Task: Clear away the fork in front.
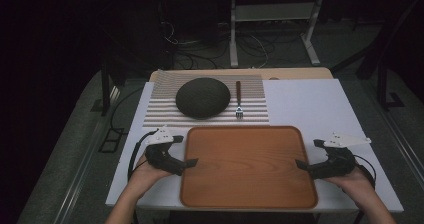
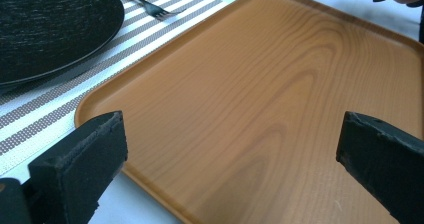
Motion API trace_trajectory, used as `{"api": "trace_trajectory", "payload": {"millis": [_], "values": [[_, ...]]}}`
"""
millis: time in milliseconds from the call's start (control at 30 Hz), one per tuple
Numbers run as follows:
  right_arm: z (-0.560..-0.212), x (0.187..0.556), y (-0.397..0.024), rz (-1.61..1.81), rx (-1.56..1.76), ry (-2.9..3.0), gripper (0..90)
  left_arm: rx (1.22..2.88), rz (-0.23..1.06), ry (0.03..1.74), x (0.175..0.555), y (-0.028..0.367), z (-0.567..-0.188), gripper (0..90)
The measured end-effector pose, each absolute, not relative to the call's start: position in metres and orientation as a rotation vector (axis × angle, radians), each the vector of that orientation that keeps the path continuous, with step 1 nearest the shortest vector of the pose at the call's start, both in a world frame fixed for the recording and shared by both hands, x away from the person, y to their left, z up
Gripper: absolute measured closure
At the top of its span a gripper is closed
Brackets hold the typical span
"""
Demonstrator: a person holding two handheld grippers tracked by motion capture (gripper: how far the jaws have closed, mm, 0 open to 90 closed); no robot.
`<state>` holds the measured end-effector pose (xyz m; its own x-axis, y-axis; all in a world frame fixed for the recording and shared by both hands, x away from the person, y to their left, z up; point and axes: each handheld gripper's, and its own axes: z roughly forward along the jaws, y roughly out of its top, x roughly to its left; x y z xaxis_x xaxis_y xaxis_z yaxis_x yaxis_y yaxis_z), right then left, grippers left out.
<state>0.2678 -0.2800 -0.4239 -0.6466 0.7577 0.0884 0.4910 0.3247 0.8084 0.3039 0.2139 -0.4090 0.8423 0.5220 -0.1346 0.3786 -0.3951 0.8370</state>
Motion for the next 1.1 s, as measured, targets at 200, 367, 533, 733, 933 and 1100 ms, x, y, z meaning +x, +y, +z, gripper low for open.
{"api": "trace_trajectory", "payload": {"millis": [200, 367, 533, 733, 933, 1100], "values": [[-0.423, 0.268, -0.28, 1.24, 1.131, 2.287, 0.2, 2.026, 0.174, 0.666, 0.305, 0.214, -0.412, 0.0], [-0.422, 0.27, -0.277, 1.238, 1.141, 2.289, 0.2, 2.027, 0.172, 0.658, 0.302, 0.215, -0.414, 0.0], [-0.422, 0.274, -0.273, 1.225, 1.153, 2.294, 0.2, 2.035, 0.175, 0.661, 0.303, 0.215, -0.416, 0.0], [-0.42, 0.281, -0.268, 1.205, 1.163, 2.306, 0.2, 2.039, 0.184, 0.656, 0.303, 0.213, -0.416, 0.0], [-0.418, 0.288, -0.265, 1.206, 1.18, 2.315, 0.2, 2.036, 0.18, 0.667, 0.303, 0.213, -0.417, 0.0], [-0.417, 0.293, -0.262, 1.206, 1.192, 2.319, 0.2, 2.029, 0.171, 0.663, 0.304, 0.211, -0.417, 0.0]]}}
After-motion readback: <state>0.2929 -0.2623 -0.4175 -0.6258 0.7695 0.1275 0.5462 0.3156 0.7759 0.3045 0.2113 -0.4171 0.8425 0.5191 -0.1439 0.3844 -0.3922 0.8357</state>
